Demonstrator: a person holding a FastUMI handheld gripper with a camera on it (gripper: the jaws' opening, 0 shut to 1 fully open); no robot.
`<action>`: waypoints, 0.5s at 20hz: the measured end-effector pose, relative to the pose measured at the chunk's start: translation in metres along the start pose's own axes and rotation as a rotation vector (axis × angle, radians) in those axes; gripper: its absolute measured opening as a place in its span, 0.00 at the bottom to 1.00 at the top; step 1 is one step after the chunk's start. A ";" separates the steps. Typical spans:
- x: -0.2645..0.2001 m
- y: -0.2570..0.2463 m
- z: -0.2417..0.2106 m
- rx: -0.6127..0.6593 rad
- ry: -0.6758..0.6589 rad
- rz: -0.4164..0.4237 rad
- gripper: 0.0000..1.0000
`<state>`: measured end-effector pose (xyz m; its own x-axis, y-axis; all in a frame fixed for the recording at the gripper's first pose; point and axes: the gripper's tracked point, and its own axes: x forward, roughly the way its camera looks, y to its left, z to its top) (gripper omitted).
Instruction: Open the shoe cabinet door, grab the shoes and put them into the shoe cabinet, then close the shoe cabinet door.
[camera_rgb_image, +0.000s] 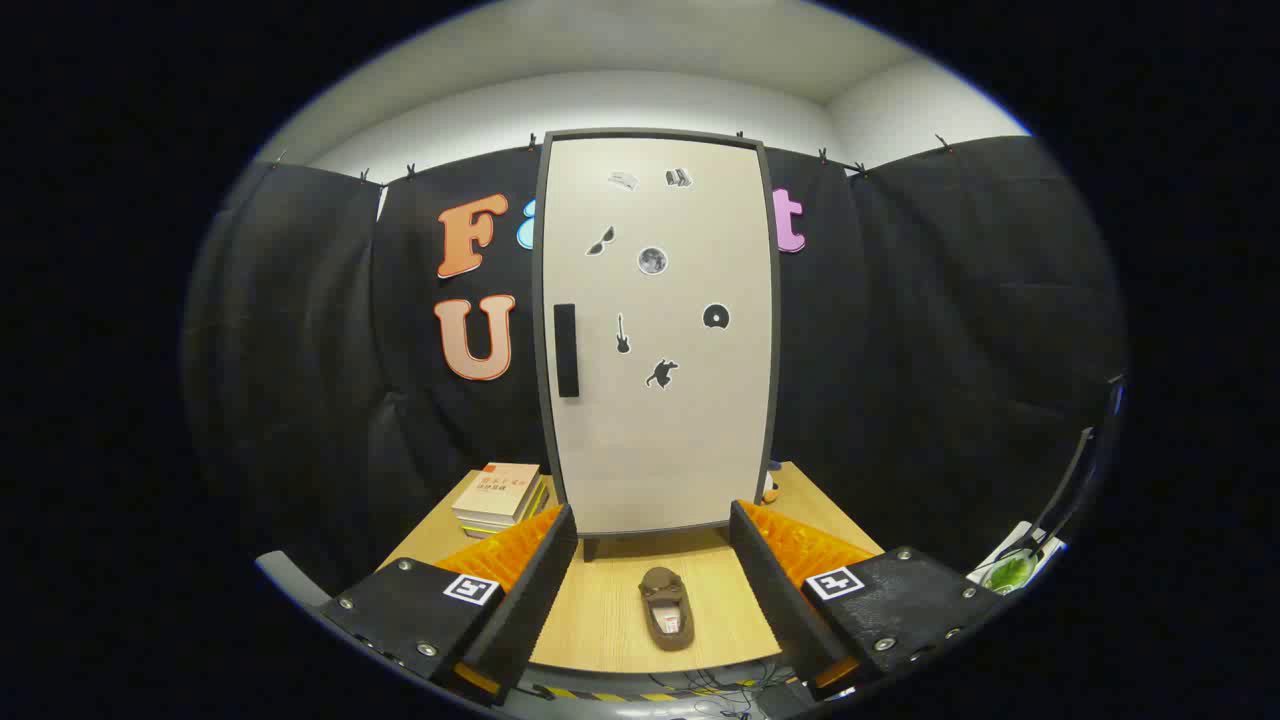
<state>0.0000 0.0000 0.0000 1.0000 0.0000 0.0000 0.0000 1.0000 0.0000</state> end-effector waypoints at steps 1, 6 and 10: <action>-0.003 0.000 0.009 -0.009 -0.020 -0.009 0.96; -0.008 0.015 0.030 -0.027 -0.094 0.003 0.96; -0.006 0.013 0.029 0.015 -0.107 -0.008 0.96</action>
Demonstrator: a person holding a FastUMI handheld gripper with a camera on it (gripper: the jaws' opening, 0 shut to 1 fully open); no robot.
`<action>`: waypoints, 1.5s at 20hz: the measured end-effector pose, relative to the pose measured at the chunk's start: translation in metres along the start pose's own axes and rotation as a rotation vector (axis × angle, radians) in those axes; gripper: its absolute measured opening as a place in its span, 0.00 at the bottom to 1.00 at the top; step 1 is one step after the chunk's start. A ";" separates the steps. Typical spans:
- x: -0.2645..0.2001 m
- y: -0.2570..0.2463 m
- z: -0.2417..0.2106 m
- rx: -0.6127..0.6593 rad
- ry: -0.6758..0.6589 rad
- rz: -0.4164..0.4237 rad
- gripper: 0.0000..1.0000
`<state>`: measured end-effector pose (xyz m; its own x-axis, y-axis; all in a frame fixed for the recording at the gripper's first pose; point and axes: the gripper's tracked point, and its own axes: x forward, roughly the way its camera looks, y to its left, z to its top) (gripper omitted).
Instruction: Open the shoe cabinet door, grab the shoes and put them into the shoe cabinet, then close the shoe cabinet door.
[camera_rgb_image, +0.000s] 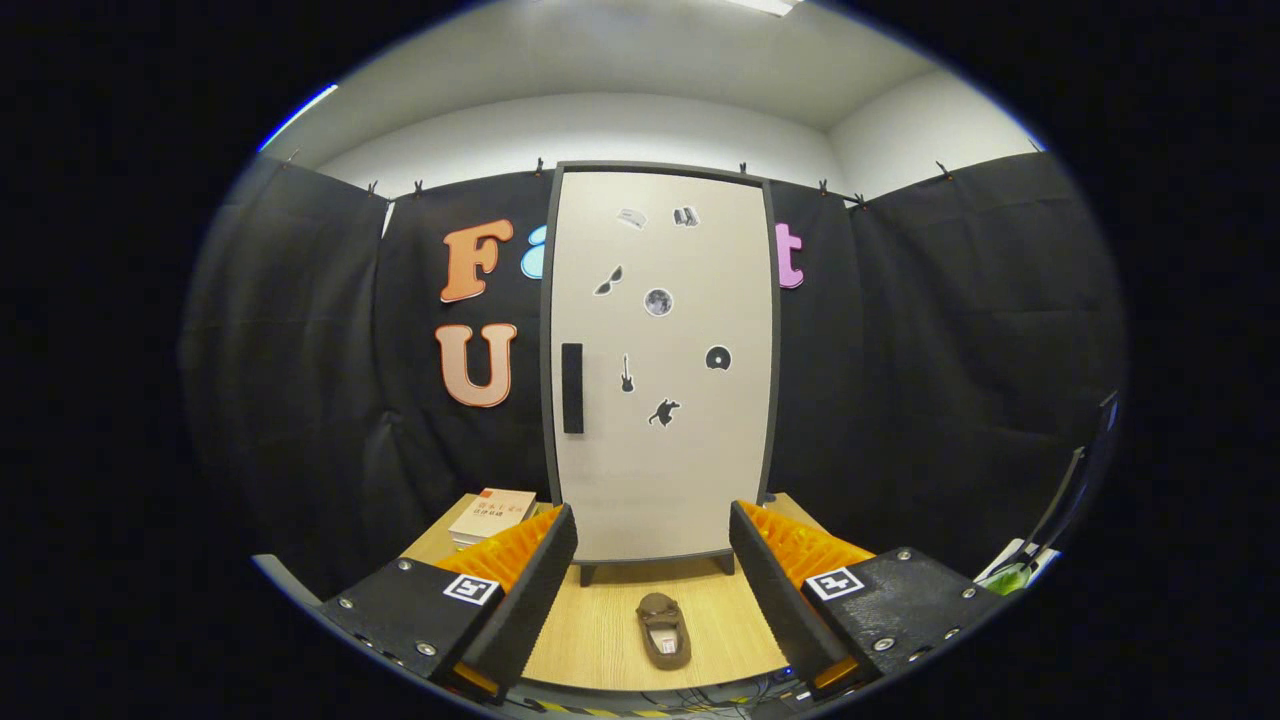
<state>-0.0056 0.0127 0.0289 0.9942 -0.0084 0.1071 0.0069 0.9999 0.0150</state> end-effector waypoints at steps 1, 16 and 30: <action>0.002 0.000 0.000 0.014 -0.004 -0.001 0.96; 0.014 -0.003 0.019 -0.002 -0.031 -0.027 0.96; 0.114 0.037 0.023 0.020 -0.024 0.065 0.96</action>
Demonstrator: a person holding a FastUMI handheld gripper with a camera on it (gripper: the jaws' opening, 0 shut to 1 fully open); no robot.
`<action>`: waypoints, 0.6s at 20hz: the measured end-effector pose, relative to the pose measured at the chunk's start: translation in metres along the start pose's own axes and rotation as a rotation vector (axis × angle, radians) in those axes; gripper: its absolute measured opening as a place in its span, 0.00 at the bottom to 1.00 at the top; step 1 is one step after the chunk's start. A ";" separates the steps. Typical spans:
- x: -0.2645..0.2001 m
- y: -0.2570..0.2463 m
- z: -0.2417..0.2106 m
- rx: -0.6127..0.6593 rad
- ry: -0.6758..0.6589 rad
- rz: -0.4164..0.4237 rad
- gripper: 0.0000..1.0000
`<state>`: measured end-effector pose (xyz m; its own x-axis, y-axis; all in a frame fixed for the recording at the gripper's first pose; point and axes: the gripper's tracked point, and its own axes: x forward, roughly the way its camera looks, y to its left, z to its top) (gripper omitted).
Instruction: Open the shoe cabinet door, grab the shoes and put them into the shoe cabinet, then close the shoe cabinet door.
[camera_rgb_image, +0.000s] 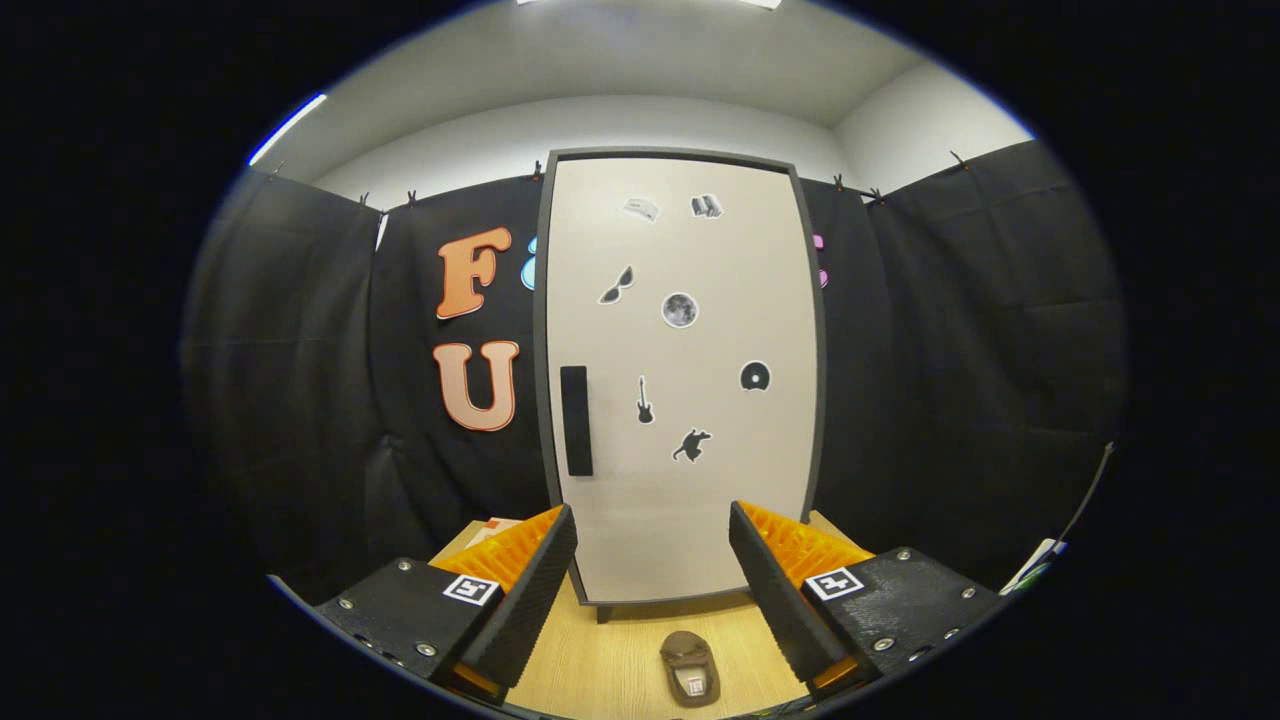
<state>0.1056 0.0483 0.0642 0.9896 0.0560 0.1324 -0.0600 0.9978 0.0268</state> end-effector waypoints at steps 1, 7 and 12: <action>0.011 0.005 0.001 0.001 0.000 0.012 0.96; 0.073 0.033 -0.001 0.004 0.006 0.066 0.96; 0.120 0.049 0.000 0.016 0.009 0.091 0.96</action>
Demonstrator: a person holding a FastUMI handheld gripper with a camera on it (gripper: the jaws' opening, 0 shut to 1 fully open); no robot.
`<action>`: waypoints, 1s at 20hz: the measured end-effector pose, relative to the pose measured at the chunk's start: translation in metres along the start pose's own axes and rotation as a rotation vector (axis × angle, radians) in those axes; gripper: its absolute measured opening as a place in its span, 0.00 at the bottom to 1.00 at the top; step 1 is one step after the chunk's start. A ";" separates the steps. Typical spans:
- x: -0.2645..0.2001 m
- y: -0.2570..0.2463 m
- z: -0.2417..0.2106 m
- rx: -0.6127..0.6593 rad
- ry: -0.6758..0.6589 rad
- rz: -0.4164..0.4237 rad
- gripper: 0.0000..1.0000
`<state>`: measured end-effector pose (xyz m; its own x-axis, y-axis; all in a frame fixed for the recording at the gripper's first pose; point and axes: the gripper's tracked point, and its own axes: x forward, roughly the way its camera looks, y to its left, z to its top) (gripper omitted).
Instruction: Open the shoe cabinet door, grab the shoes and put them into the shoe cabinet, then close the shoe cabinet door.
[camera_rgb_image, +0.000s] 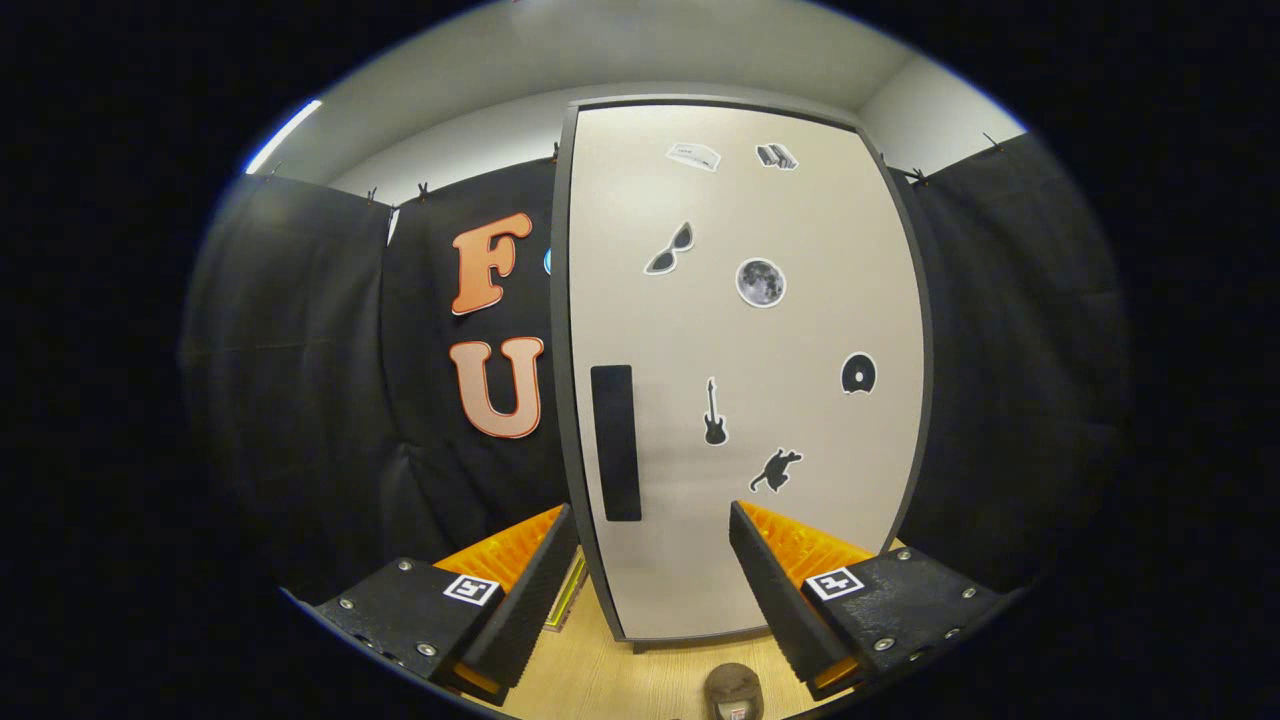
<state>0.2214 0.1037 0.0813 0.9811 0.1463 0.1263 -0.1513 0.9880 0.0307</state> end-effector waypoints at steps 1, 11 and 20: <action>0.009 0.003 0.000 -0.003 -0.001 0.006 0.96; 0.083 0.022 0.009 0.003 -0.017 0.035 0.95; 0.110 0.025 0.002 -0.018 -0.002 0.018 0.55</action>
<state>0.3250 0.1441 0.0976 0.9780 0.1642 0.1288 -0.1669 0.9859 0.0102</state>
